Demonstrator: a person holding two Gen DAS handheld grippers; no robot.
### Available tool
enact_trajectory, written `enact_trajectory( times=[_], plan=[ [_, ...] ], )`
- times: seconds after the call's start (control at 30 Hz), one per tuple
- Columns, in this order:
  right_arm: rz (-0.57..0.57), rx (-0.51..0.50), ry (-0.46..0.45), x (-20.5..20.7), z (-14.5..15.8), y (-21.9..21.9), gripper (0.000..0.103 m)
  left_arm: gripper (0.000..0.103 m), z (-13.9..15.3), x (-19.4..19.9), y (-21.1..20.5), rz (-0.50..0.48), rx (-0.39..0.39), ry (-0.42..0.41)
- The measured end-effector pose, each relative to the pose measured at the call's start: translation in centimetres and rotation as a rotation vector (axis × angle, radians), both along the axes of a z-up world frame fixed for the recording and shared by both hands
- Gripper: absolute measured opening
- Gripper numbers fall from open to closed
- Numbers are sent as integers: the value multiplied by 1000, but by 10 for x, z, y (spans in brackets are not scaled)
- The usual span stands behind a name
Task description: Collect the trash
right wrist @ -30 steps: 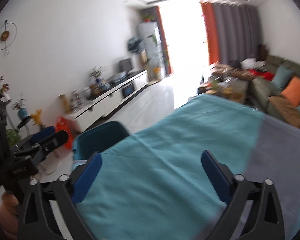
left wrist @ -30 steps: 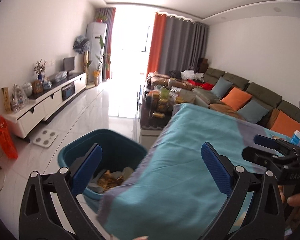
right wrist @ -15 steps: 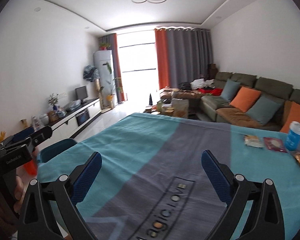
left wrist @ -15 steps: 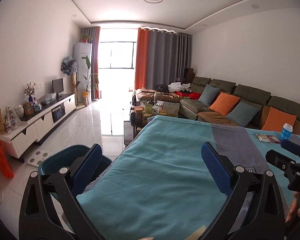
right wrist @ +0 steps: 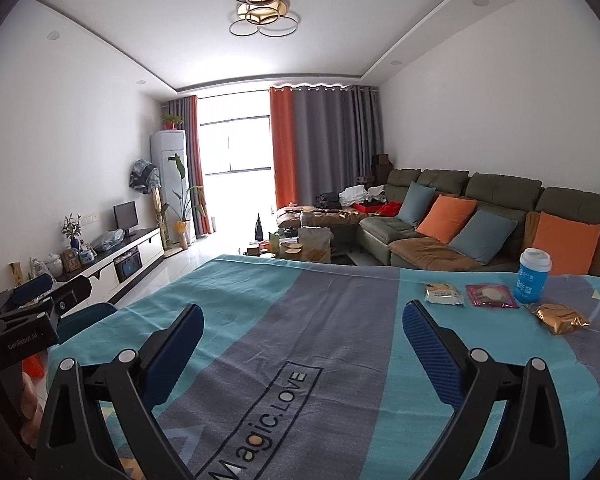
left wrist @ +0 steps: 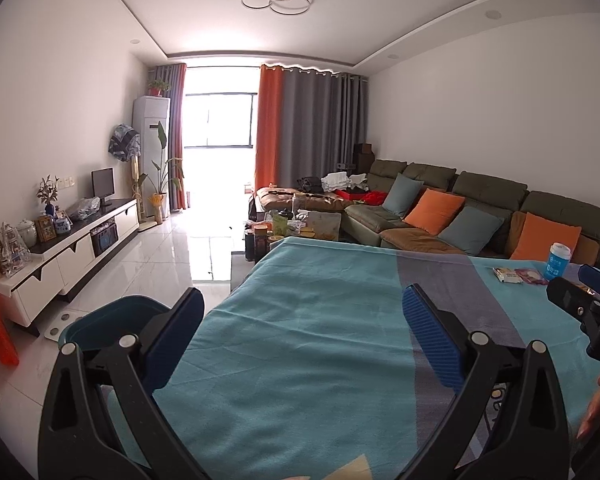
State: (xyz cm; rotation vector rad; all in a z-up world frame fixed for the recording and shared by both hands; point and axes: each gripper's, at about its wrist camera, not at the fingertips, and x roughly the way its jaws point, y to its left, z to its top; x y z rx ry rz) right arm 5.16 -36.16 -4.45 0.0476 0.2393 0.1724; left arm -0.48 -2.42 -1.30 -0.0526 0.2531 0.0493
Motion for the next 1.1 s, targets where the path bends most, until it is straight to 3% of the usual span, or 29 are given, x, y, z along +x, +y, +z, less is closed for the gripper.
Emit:
enact_trajectory(
  times=[1.1],
  plan=[
    [-75, 7, -40, -11, 6, -16, 96, 98, 8, -6, -14, -16, 33, -73]
  ],
)
